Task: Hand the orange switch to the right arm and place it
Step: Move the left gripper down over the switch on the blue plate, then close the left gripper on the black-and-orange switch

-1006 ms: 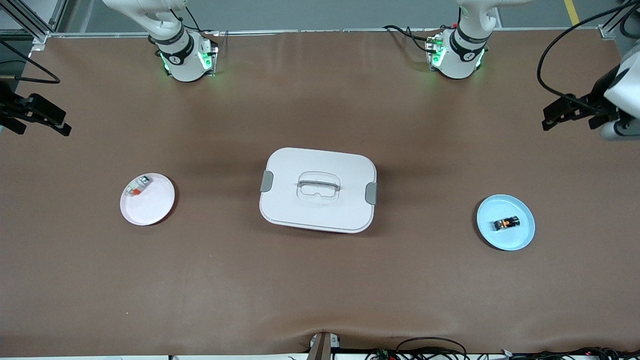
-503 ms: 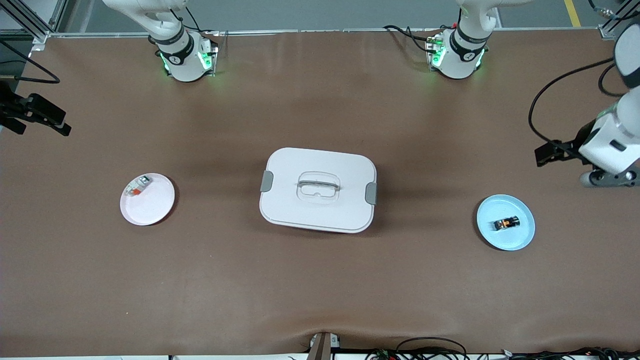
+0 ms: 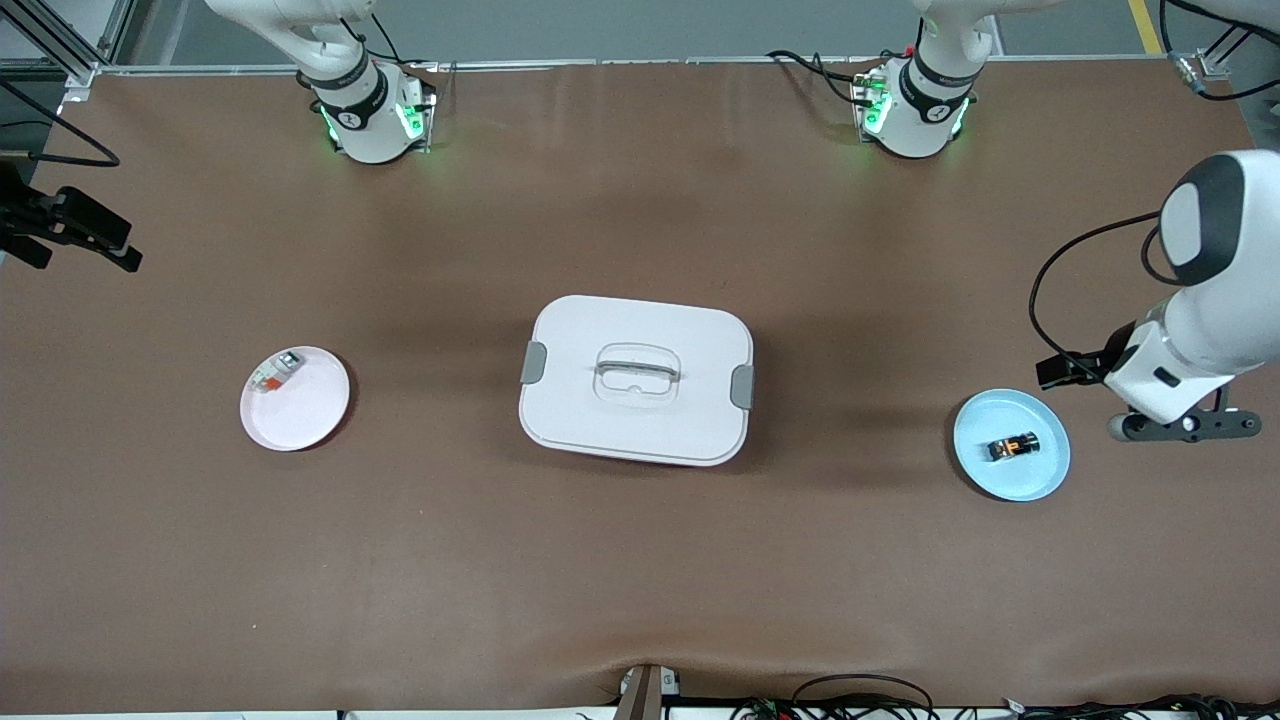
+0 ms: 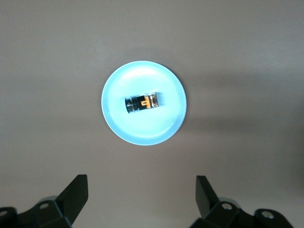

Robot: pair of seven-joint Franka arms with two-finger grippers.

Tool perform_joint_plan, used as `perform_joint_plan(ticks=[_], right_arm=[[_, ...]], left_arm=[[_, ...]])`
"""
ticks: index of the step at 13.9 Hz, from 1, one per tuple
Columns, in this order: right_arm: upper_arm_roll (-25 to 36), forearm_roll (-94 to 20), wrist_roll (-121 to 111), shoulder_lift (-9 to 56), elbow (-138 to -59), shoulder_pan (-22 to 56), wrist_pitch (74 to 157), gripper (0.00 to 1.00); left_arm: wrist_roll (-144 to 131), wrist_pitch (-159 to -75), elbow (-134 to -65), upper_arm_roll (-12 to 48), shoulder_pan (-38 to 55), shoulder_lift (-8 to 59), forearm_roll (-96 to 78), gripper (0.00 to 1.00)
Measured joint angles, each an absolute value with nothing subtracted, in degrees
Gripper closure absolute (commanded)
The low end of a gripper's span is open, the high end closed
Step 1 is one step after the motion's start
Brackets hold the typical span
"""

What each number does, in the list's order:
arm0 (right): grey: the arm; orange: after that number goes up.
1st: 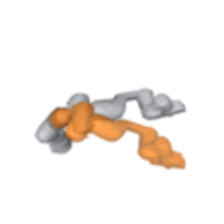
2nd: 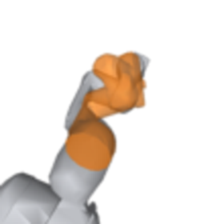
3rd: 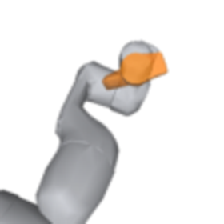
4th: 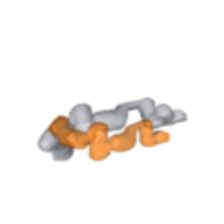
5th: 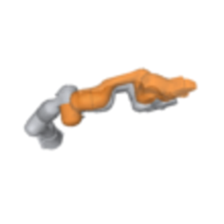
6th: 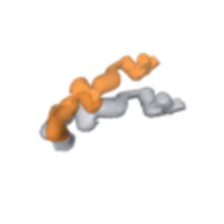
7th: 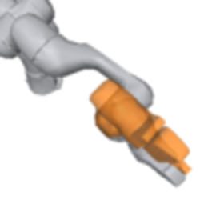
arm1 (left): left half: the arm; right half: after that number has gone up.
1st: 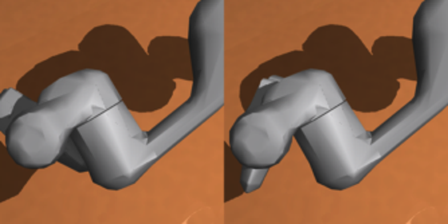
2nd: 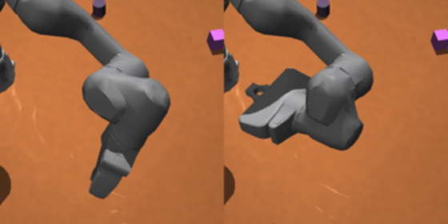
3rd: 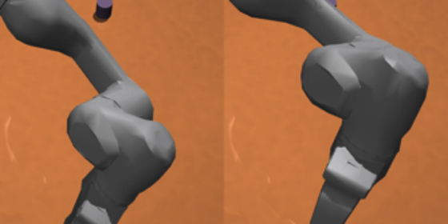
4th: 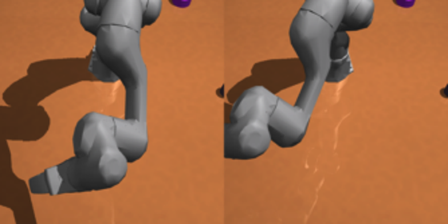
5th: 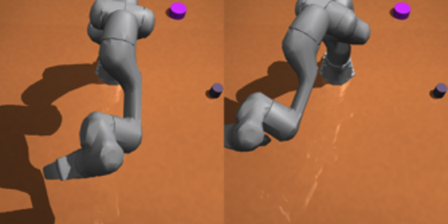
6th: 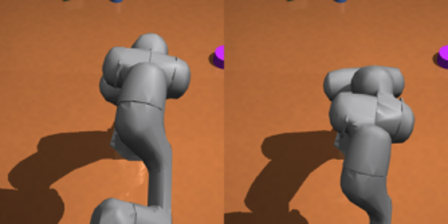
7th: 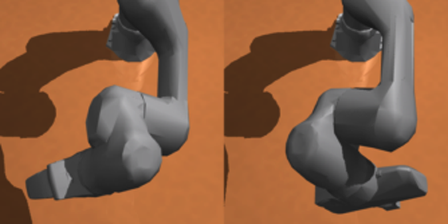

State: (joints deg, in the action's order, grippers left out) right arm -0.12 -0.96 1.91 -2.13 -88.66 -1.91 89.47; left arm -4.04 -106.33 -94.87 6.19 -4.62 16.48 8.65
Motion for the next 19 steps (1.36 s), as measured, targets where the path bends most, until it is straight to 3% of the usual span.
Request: perform_joint_plan(ticks=[10, 19], right_arm=[[-0.1, -1.0, 1.9, -2.1, -88.6, -1.9, 89.4, 0.00], [-0.1, -1.0, 1.9, -2.1, -88.6, -1.9, 89.4, 0.00]], left_arm=[[-4.2, -123.8, -95.4, 5.8, -6.3, 32.0, 11.4, 0.00], [-4.2, -128.3, -97.4, 5.7, -8.2, 35.9, 11.4, 0.00]])
